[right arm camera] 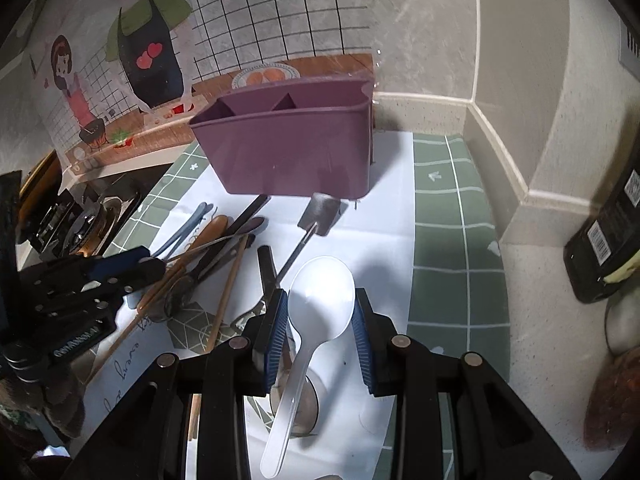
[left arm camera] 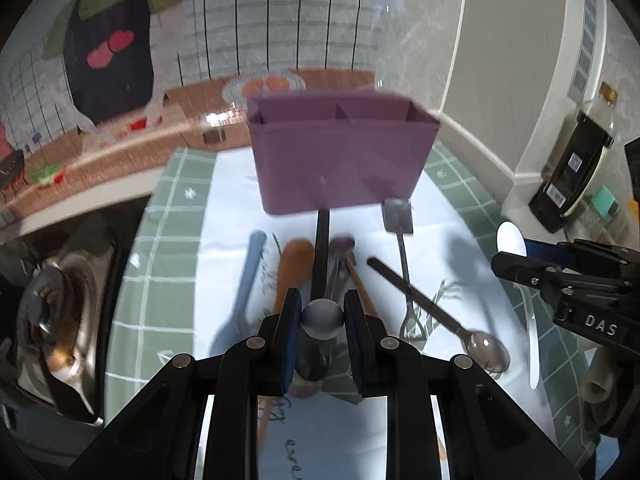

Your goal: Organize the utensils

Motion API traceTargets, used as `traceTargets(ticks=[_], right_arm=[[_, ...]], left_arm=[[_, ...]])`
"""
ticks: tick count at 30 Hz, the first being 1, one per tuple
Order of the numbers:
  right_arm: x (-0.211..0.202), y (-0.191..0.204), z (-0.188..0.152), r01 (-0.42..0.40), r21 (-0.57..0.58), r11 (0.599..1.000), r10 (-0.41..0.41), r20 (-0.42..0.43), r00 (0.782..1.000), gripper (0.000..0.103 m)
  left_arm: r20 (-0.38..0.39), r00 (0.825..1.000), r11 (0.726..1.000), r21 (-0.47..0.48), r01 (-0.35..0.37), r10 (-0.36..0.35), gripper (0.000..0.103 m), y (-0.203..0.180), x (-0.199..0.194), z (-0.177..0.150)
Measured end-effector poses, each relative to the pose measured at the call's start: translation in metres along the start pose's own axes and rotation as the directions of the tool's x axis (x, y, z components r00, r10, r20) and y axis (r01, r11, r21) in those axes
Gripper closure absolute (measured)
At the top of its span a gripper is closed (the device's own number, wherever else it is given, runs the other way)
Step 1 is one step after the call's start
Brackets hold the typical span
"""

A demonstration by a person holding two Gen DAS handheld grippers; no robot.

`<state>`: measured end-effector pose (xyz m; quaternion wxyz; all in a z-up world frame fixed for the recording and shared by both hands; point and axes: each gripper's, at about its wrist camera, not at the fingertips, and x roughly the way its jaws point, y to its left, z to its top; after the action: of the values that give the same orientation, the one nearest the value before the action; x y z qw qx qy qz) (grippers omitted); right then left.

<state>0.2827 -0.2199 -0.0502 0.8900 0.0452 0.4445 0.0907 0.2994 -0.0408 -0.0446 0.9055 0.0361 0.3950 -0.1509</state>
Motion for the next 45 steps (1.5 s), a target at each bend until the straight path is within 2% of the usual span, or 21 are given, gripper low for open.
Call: traceTargets(ticks=[4,7,13,17,19,21,24,29,31,32,38,45], right_arm=[[-0.012,0.002,0.015,0.01,-0.02,1.0,-0.01,0.036,0.999,0.073],[-0.029,0.001,0.034,0.01,-0.033,0.999,-0.008,0.079,0.997,0.073],[-0.07,0.006,0.091,-0.003,-0.078,0.997,0.017,0.177,0.984,0.073],[-0.111,0.011,0.147,-0.028,-0.114,0.993,0.061,0.303,0.951,0.073],[-0.124,0.015,0.17,-0.03,-0.145,0.989,0.082,0.366,0.927,0.073],[-0.124,0.019,0.184,-0.004,-0.157,0.988,0.067,0.401,0.914,0.073],[-0.105,0.022,0.2,0.032,-0.156,0.987,0.037,0.419,0.907,0.073],[-0.044,0.02,0.214,0.044,-0.154,0.987,0.021,0.396,0.918,0.073],[-0.01,0.014,0.216,0.059,-0.153,0.987,0.004,0.383,0.924,0.073],[-0.01,0.014,0.216,0.059,-0.153,0.987,0.004,0.383,0.924,0.073],[0.051,-0.001,0.211,0.075,-0.136,0.988,-0.03,0.307,0.951,0.073],[0.082,-0.006,0.198,0.123,-0.129,0.984,-0.081,0.29,0.954,0.073]], left_arm=[[0.054,0.999,1.0,0.013,0.005,-0.006,0.081,0.003,-0.023,0.023],[0.087,0.996,0.999,0.004,0.037,-0.037,0.081,0.01,-0.044,0.047],[0.134,0.983,0.99,-0.048,0.133,-0.126,0.081,0.03,-0.087,0.122],[0.182,0.971,0.984,-0.064,0.169,-0.155,0.081,0.038,-0.11,0.173],[0.223,0.968,0.989,-0.055,0.134,-0.119,0.081,0.04,-0.113,0.193],[0.248,0.963,0.991,-0.054,0.123,-0.106,0.081,0.044,-0.108,0.208],[0.23,0.964,0.986,-0.073,0.15,-0.13,0.081,0.049,-0.088,0.223],[0.171,0.978,0.989,-0.067,0.131,-0.118,0.081,0.055,-0.039,0.229],[0.146,0.982,0.988,-0.074,0.135,-0.124,0.081,0.058,-0.019,0.227],[0.134,0.983,0.987,-0.077,0.139,-0.128,0.081,0.059,-0.011,0.225],[0.058,0.986,0.984,-0.08,0.16,-0.155,0.081,0.059,0.035,0.209],[-0.005,0.991,0.988,-0.087,0.13,-0.131,0.081,0.054,0.072,0.19]])
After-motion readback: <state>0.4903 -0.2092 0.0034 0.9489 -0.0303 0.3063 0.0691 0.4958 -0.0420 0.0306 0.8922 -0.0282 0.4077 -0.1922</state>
